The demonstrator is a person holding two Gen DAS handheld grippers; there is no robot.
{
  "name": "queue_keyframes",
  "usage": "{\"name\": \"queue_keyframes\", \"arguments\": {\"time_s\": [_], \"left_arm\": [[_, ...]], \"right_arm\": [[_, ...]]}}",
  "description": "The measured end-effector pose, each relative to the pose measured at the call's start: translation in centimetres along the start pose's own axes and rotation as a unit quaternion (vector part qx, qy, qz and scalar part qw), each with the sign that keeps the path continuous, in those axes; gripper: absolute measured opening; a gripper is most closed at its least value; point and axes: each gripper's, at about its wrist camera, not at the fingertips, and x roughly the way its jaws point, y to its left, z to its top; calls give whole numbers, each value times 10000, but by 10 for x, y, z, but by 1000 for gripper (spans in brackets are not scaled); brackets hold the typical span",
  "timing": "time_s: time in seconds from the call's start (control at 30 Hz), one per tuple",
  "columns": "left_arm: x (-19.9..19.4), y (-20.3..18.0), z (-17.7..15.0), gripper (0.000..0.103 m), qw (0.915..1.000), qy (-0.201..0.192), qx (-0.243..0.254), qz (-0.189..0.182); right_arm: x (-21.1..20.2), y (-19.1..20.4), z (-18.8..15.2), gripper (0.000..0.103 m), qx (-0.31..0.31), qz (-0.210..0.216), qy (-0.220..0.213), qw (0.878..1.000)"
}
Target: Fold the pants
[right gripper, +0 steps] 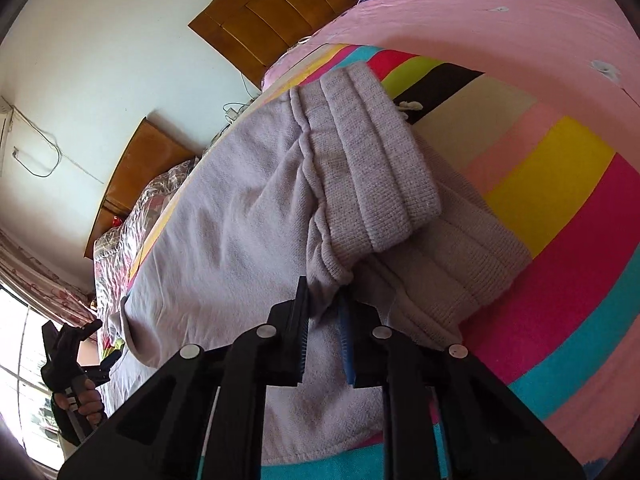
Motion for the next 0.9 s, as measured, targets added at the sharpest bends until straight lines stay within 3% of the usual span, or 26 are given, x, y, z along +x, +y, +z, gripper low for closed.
{"name": "queue_keyframes", "arguments": {"time_s": [0.13, 0.23, 0.3, 0.33, 0.37, 0.4, 0.47, 0.53, 0.63, 0.73, 0.83, 0.9], "left_arm": [[21, -21, 23, 90, 9958, 265, 218, 846], [39, -24, 37, 85, 9870, 606, 364, 1443], [53, -18, 39, 66, 9815, 917, 438, 1621], [54, -16, 40, 63, 9812, 921, 494, 1620], [51, -14, 40, 42, 9812, 856, 564, 1632], [44, -12, 39, 6, 9825, 767, 610, 1586], [8, -7, 33, 4, 9894, 201, 579, 1315], [-46, -1, 8, 4, 9911, -446, 653, 1071], [-103, 32, -54, 4, 9959, -756, 356, 360], [-102, 88, -115, 5, 9983, -556, -145, 89], [-83, 124, -133, 12, 9970, -588, -471, -171], [-80, 128, -125, 39, 9950, -834, -511, -213]], "right_arm": [[-3, -5, 1, 21, 83, 101, 94, 9999], [-3, -9, 1, 24, 120, 188, 103, 9997], [-4, -12, 1, 24, 156, 234, 93, 9996], [-5, -15, 1, 24, 176, 257, 85, 9995], [-5, -16, 0, 24, 179, 266, 79, 9995], [-6, -16, 0, 24, 168, 264, 78, 9995], [-6, -19, 0, 24, 146, 256, 75, 9995], [-7, -20, 0, 24, 118, 250, 98, 9996], [-9, -22, 0, 24, 113, 273, 155, 9994], [-10, -20, 0, 27, 78, 263, 232, 9994], [-12, -14, 0, 42, -26, 252, 313, 9992], [-14, -7, 0, 56, -111, 207, 343, 9991]]}}
